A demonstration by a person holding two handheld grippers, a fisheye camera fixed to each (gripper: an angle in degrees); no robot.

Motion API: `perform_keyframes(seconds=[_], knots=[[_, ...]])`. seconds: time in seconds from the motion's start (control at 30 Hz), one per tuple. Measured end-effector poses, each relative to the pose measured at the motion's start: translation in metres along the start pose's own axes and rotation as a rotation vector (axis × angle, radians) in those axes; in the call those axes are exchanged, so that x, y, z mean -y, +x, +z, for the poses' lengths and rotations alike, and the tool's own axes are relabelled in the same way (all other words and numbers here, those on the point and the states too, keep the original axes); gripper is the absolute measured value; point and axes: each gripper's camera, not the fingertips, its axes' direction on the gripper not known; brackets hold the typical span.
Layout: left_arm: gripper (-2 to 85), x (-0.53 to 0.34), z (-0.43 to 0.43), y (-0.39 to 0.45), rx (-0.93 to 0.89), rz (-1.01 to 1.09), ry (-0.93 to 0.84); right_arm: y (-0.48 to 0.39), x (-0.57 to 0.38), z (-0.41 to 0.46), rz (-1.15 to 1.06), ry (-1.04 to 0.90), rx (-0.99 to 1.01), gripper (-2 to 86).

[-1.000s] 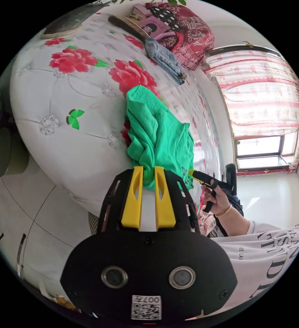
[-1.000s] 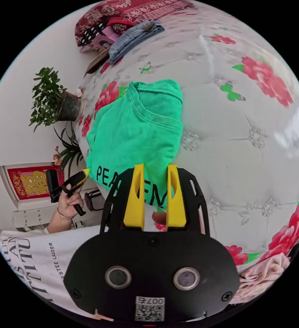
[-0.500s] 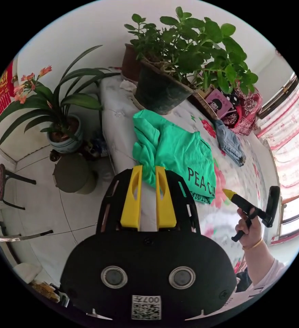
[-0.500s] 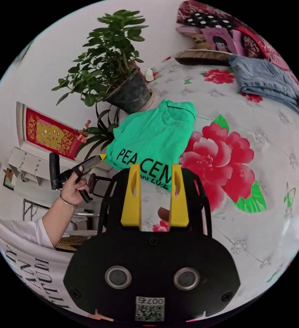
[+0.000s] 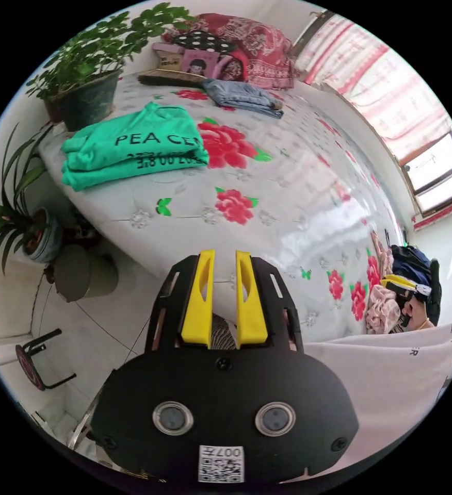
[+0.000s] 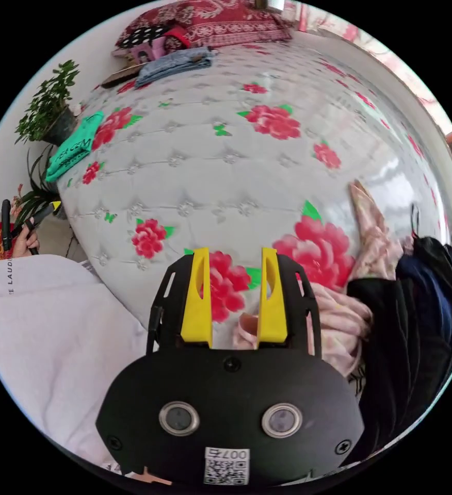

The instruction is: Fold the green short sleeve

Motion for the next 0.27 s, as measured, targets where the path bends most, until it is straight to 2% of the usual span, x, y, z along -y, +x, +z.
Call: perform_keyframes(seconds=[0.13,0.27], knots=[[7.0,-0.030,0.009,0.090,-0.046,0.109,0.003,0.060,-0.062,-0.015,0.076,-0.037,-0.004,12.4],[6.7,-0.080,0.016,0.170,-0.039,0.176,-0.018,0.089,-0.114,-0.070,0.060,0.083,0.007,12.5]])
